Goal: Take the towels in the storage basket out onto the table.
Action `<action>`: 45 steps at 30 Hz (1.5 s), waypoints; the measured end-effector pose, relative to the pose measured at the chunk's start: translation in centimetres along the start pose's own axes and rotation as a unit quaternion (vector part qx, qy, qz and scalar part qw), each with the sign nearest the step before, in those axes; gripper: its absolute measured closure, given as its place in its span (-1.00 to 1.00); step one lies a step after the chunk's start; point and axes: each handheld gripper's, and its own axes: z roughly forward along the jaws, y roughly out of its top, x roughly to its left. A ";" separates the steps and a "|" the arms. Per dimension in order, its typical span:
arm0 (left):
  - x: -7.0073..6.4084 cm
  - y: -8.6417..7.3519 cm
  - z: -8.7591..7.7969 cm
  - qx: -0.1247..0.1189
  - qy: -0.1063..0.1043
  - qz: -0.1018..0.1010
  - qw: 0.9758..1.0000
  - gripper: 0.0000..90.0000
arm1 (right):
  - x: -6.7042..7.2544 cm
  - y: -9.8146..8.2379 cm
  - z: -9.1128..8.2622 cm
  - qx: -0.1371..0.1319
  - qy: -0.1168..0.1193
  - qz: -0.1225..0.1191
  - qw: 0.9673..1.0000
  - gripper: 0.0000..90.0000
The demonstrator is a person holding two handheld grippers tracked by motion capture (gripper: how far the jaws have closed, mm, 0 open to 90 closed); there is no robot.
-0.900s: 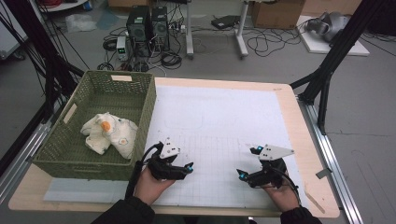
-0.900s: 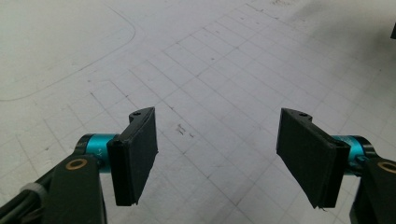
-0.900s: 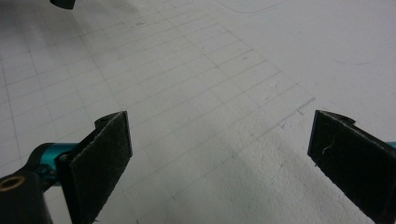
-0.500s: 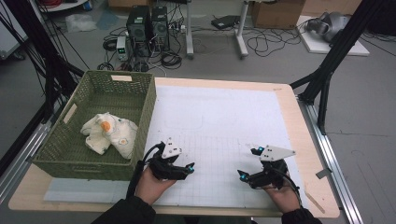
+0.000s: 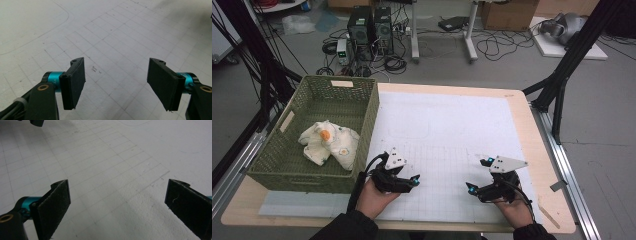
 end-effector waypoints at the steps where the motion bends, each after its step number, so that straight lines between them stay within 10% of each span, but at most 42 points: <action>1: 0.0 0.0 0.0 0.000 0.000 0.000 1.000 -0.31 | 0.0 0.0 0.0 0.000 0.001 0.000 1.000 -0.88; 16: -0.1 0.0 0.2 0.009 -0.008 -0.002 1.000 -0.29 | 0.0 0.0 0.0 -0.001 0.001 0.000 1.000 -0.88; 24: 0.6 1.7 -0.8 0.031 -0.062 -0.030 0.997 -0.16 | -0.1 0.0 -0.1 -0.005 0.002 0.003 1.000 -0.88; 28: 1.6 3.0 -1.5 0.033 -0.134 -0.095 0.986 -0.14 | -0.1 0.0 -0.1 -0.007 0.004 0.003 1.000 -0.88; 29: 2.3 3.6 -1.9 0.029 -0.170 -0.132 0.976 -0.14 | -0.1 0.1 0.0 -0.007 0.003 0.002 1.000 -0.88; 32: 2.5 4.2 -2.4 0.022 -0.184 -0.148 0.971 -0.14 | -0.1 0.1 0.0 -0.007 0.004 0.002 1.000 -0.88; 33: 2.8 4.7 -2.8 0.013 -0.206 -0.170 0.964 -0.15 | -0.1 0.1 0.0 -0.008 0.004 0.001 1.000 -0.88; 36: 3.2 5.2 -3.1 0.006 -0.211 -0.187 0.959 -0.13 | -0.1 0.2 0.1 -0.007 0.005 0.002 1.000 -0.88; 37: 3.5 5.4 -3.3 -0.009 -0.224 -0.209 0.952 -0.12 | -0.1 0.2 0.1 -0.008 0.005 0.000 1.000 -0.88; 40: 3.7 5.8 -3.5 -0.012 -0.227 -0.216 0.950 -0.12 | -0.1 0.2 0.0 -0.009 0.005 -0.001 1.000 -0.88; 42: 4.0 5.9 -3.8 -0.030 -0.240 -0.236 0.941 -0.10 | -0.2 0.2 0.0 -0.010 0.004 0.000 1.000 -0.88; 45: 4.4 6.2 -4.4 -0.046 -0.220 -0.250 0.942 -0.09 | -0.2 0.2 0.0 -0.010 0.005 -0.001 1.000 -0.88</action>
